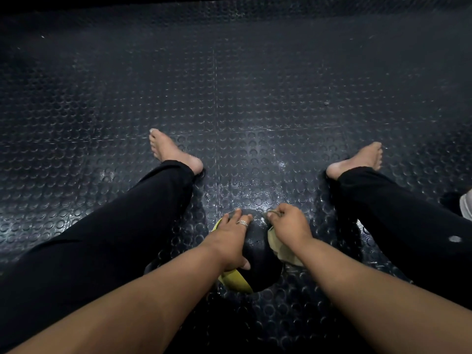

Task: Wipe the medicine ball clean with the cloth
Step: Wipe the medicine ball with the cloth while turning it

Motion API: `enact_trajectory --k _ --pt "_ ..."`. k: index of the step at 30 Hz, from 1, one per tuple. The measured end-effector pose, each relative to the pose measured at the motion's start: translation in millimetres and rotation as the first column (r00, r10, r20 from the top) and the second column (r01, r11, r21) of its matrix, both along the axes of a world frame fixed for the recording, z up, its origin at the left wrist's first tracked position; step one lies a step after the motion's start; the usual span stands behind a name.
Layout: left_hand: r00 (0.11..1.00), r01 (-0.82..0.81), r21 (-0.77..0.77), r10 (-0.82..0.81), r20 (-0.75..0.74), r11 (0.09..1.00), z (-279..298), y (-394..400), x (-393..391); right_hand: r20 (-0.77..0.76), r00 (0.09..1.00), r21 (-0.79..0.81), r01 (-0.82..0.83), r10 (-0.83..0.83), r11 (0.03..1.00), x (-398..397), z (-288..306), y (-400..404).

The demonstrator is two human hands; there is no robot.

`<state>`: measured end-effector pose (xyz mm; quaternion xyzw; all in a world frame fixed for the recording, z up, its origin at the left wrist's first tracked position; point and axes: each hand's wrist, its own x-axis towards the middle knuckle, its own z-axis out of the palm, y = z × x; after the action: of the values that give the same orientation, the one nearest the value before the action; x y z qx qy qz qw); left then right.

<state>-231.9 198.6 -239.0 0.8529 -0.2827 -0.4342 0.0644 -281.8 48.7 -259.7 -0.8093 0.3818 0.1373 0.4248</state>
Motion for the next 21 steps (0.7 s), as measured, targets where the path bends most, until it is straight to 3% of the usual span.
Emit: enact_trajectory --k 7,11,21 --pt "1.0 0.001 -0.01 -0.001 0.005 1.0 1.8 0.1 0.7 0.041 0.996 -0.04 -0.072 0.074 0.997 -37.0 22.2 5.8" --pt "0.999 0.033 0.008 -0.033 0.012 0.999 2.9 -0.8 -0.3 0.001 1.0 -0.049 -0.016 0.016 0.999 -23.1 13.9 3.1" --pt "1.0 -0.003 -0.005 0.003 -0.013 1.0 0.5 0.7 3.9 -0.002 0.992 -0.106 -0.124 0.125 0.987 -17.8 11.6 2.1"
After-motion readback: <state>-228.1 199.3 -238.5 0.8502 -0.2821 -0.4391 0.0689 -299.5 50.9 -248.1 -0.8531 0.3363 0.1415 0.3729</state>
